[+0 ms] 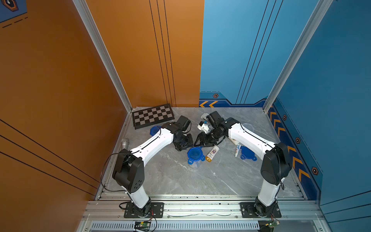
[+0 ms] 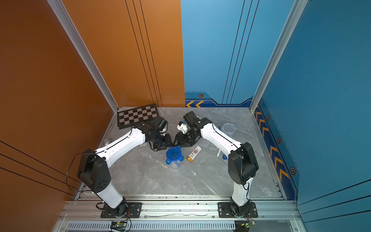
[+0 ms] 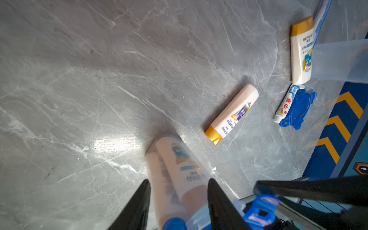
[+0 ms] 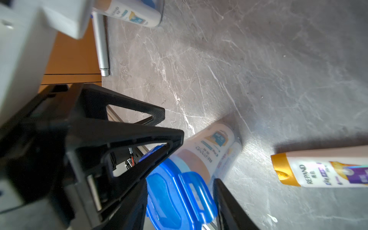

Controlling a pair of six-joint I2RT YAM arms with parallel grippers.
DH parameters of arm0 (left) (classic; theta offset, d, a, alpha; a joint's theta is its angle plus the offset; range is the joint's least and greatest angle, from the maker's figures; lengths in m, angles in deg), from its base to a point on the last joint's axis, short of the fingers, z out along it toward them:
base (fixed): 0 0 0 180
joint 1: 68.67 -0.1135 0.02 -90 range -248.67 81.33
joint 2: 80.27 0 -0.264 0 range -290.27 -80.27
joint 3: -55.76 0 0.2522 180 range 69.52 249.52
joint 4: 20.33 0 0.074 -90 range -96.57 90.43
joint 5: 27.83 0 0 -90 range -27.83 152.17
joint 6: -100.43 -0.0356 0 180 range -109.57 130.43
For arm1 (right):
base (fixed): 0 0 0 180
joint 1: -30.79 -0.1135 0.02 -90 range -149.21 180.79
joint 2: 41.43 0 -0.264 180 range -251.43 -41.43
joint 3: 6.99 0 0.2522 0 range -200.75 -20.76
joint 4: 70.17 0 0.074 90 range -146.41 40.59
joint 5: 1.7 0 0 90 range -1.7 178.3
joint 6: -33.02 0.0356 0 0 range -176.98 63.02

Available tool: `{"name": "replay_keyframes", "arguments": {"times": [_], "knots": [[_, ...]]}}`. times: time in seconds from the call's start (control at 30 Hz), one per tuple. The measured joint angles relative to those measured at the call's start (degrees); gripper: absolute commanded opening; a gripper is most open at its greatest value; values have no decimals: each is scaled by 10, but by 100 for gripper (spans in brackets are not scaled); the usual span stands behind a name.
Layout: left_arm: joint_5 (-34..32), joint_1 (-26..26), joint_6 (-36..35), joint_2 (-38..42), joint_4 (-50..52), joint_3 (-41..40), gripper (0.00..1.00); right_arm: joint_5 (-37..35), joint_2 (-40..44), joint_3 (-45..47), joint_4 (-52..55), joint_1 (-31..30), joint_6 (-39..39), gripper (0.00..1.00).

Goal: Pack away toiletry kits
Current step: Close the fastener on the container.

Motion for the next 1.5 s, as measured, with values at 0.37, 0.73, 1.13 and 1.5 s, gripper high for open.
{"name": "replay_keyframes", "arguments": {"times": [0.37,0.73,1.13,1.5], "knots": [[1,13,-90,44,52,3,59,-78,54,-24,100,-26,-9,54],[30,26,-166,29,61,12,57,-84,54,-13,122,-85,28,49],[65,26,-194,18,56,12,46,-81,54,31,117,-91,87,46],[82,22,-195,23,49,3,43,-68,52,68,95,-89,122,45]]}}
